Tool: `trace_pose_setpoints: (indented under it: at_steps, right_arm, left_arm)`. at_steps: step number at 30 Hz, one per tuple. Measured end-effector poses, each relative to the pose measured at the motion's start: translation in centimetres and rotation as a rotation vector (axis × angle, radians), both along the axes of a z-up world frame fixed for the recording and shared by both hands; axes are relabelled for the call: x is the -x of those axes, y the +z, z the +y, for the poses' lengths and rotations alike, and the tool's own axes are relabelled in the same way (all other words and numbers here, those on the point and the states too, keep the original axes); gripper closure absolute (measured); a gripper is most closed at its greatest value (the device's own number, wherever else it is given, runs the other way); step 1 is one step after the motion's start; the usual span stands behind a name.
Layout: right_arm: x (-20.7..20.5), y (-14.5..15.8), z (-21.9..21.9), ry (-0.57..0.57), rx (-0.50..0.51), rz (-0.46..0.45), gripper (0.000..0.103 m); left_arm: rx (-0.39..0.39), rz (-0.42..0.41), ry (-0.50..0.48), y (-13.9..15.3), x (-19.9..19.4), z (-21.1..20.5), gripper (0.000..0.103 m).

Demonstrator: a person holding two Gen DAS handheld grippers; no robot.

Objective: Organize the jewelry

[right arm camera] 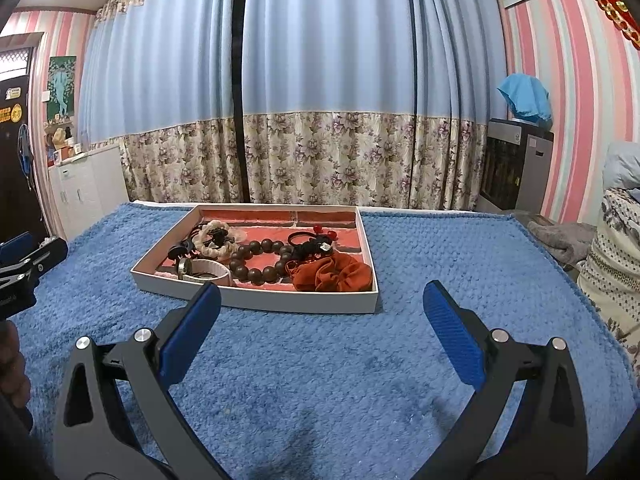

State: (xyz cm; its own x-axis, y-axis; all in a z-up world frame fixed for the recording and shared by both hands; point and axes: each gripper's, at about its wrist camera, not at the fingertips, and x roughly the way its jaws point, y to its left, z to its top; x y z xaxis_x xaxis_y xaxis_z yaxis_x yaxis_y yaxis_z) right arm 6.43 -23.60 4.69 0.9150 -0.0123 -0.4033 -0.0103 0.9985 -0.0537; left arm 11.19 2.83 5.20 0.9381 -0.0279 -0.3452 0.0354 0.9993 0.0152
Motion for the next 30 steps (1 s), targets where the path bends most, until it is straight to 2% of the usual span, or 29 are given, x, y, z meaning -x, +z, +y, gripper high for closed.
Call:
trace_pose_setpoints:
  at_steps: [30]
  right_arm:
    - [0.2, 0.18, -0.06, 0.003, -0.003, 0.0, 0.005]
  left_arm:
    - [0.004, 0.004, -0.003, -0.12, 0.02, -0.18, 0.004]
